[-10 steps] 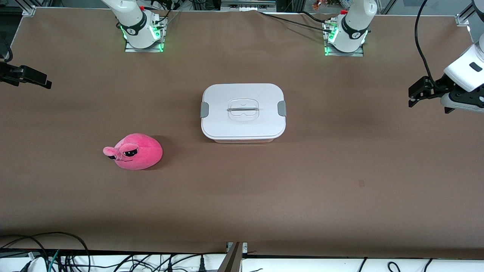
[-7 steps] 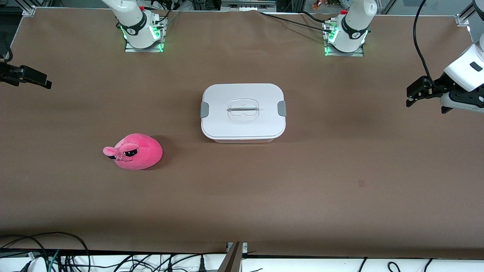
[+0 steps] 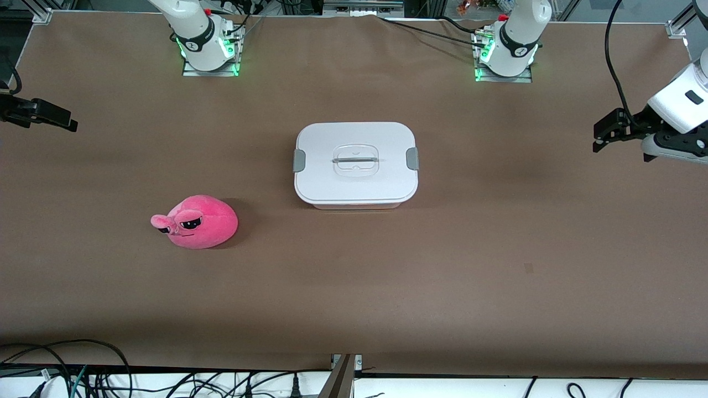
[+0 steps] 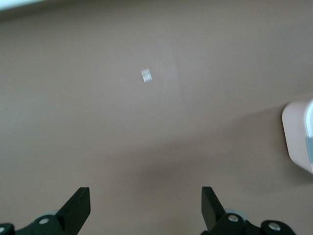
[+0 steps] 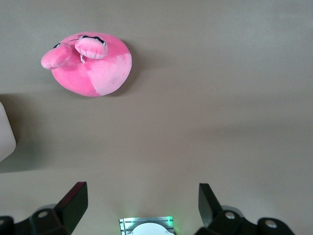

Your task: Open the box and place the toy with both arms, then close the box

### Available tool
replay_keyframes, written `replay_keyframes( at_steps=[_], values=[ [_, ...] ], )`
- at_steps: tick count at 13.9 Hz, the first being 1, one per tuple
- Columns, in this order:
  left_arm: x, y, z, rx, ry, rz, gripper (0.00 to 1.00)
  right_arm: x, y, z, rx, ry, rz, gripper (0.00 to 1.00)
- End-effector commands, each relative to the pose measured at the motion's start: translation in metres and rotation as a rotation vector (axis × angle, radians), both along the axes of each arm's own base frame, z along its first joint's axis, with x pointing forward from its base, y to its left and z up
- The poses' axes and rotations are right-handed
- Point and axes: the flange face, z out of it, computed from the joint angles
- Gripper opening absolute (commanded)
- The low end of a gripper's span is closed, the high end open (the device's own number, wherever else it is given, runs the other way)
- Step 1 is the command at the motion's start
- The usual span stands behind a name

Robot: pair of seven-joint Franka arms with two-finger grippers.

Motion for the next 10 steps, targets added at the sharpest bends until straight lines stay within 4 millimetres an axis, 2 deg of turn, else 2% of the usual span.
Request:
replay_keyframes(
  at_steps=[1, 4, 5, 7, 10],
  values=[
    [-0.010, -0.018, 0.005, -0.011, 0.098, -0.029, 1.00, 0.007, 0.004, 0.002, 0.017, -0.008, 0.014, 1.00],
    [-0.027, -0.066, -0.002, -0.005, 0.199, -0.132, 1.00, 0.013, 0.005, 0.005, 0.033, -0.019, 0.013, 1.00],
    [-0.029, -0.089, -0.007, -0.017, 0.210, -0.173, 1.00, 0.020, 0.005, -0.009, 0.034, -0.002, 0.013, 1.00],
    [-0.028, -0.131, -0.030, -0.094, 0.270, -0.239, 1.00, 0.034, 0.005, -0.038, 0.037, 0.039, 0.013, 1.00],
    [-0.038, -0.185, -0.048, -0.185, 0.336, -0.328, 1.00, 0.046, 0.010, -0.059, 0.035, 0.044, 0.023, 1.00]
  ],
)
